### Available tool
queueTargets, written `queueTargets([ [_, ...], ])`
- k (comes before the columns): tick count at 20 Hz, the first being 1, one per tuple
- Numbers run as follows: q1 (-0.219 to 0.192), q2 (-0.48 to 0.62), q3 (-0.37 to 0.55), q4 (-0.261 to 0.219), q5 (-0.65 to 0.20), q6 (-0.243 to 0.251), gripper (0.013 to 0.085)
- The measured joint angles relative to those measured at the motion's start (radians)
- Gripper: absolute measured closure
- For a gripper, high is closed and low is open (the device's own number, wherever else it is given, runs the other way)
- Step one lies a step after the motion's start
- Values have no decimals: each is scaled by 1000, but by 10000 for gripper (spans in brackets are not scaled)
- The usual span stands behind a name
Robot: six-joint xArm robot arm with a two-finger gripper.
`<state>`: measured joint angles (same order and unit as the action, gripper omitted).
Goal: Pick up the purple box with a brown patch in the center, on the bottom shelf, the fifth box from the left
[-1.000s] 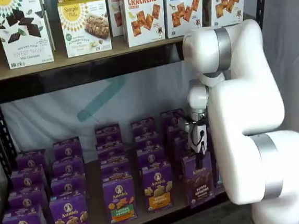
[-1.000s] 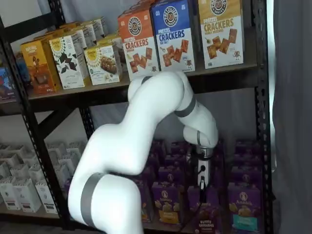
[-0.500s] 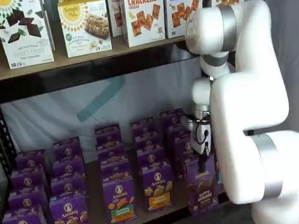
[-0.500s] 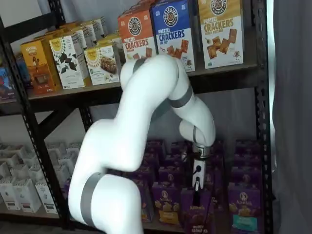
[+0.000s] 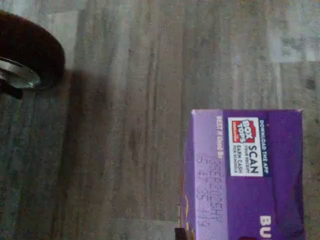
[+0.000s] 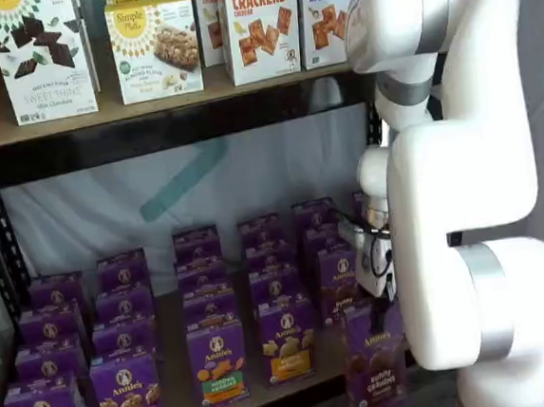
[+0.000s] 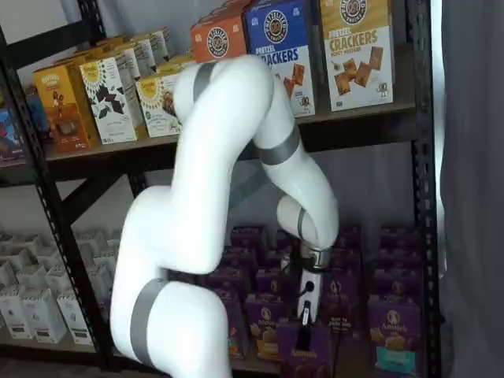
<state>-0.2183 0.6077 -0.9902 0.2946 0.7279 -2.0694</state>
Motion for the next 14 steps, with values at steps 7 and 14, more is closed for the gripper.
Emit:
queueTargets([
  [7, -11, -229, 300, 90, -71, -103, 610],
  [14, -27, -449, 471, 177, 22, -192, 610],
])
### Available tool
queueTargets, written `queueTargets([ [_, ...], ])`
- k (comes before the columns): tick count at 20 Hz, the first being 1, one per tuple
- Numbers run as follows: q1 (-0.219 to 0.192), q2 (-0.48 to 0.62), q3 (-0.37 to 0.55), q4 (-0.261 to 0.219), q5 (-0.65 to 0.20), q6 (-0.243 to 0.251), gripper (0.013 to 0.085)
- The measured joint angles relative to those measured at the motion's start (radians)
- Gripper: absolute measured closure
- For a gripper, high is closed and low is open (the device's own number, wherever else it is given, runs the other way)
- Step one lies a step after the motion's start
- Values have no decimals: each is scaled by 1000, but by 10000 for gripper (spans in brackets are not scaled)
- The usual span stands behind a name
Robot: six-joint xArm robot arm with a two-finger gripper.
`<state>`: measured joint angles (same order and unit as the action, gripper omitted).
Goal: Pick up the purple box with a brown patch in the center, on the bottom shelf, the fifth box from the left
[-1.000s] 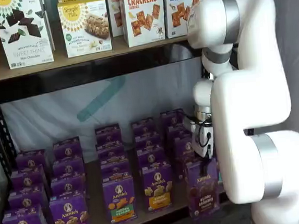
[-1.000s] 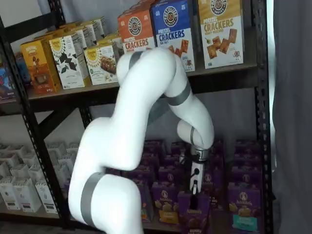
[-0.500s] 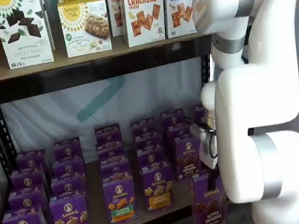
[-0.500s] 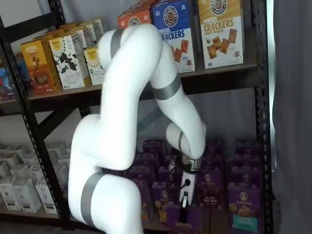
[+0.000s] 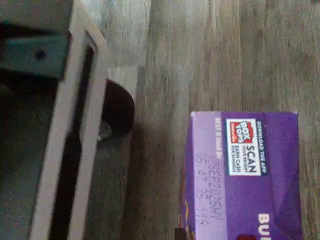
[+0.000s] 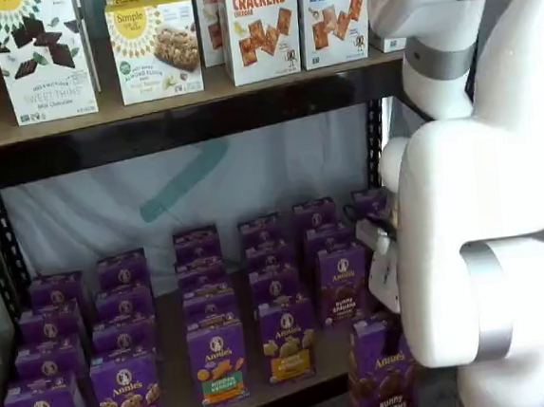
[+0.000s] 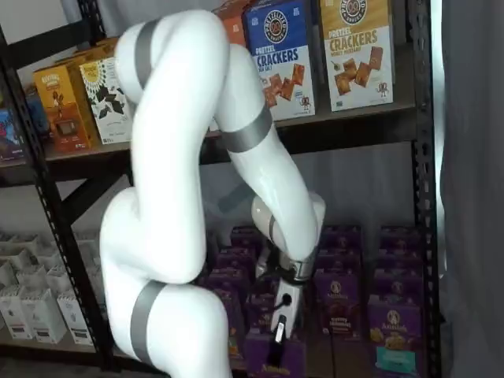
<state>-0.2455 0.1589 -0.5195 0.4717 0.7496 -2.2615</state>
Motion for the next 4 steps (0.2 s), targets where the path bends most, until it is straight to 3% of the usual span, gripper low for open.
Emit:
queueTargets([
  [4, -18, -149, 41, 25, 154, -13, 610],
])
